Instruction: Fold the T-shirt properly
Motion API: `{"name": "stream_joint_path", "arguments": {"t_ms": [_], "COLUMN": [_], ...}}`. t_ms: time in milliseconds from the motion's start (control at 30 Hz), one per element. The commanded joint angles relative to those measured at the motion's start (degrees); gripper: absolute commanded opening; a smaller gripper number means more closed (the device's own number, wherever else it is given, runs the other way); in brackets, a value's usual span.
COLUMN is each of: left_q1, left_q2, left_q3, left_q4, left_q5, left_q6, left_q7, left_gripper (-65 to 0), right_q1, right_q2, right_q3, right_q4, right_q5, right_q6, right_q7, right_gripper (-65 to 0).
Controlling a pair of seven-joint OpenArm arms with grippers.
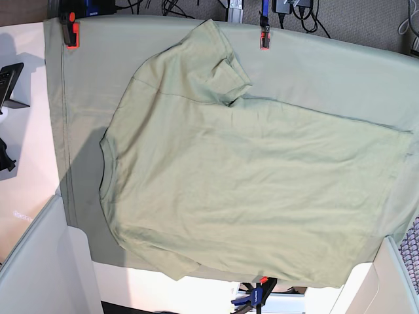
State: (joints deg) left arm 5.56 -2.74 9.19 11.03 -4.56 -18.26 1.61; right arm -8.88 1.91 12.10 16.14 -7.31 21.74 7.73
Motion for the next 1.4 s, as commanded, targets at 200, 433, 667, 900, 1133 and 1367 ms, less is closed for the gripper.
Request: {"name": "stream_joint_path", "arguments": {"t_ms": [200, 433, 667, 900, 1133, 1367], "left_q1": [0.17, 0.20, 0.35, 0.37, 0.37, 0.37], "left_q2": [-0.13, -0.13, -0.15, -0.13, -0.13, -0.15], "left_q3": [0.02, 0.02, 0.02, 0.02, 0.02, 0.02], "left_q4": [0.22, 0.22, 0.22, 0.22, 0.22, 0.22], "left_q5": [-0.09, -0.11, -0.76, -0.76, -0.74, -0.76], "left_q6": [-0.42, -0.42, -0.42, -0.42, -0.42, -0.44], "left_q7": [-0.31, -0.33, -0.74, -0.79, -0.81, -0.46], "left_gripper": [-65.0, -65.0, -65.0, -65.0, -65.0, -65.0], "right_q1": [-0.20, -0.20, -0.74, -2.45, -3.41, -3.41], "right_q2": [0.28, 0.28, 0.31, 0.35, 1.09, 1.11], "right_q3": [-0.11, -0.11, -0.11, -0.11, -0.11, -0.13], "right_q4": [1.07, 1.16, 2.60, 5.35, 7.28, 7.28], "right_q5": [0.26, 0.26, 0.24, 0.17, -2.34, -2.29], "right_q6": [0.79, 0.79, 0.83, 0.79, -4.94, -3.72], "right_q7": [0.70, 0.70, 0.70, 0.66, -0.26, -0.22], "right_gripper": [-65.0, -65.0, -65.0, -65.0, -65.0, -65.0]}}
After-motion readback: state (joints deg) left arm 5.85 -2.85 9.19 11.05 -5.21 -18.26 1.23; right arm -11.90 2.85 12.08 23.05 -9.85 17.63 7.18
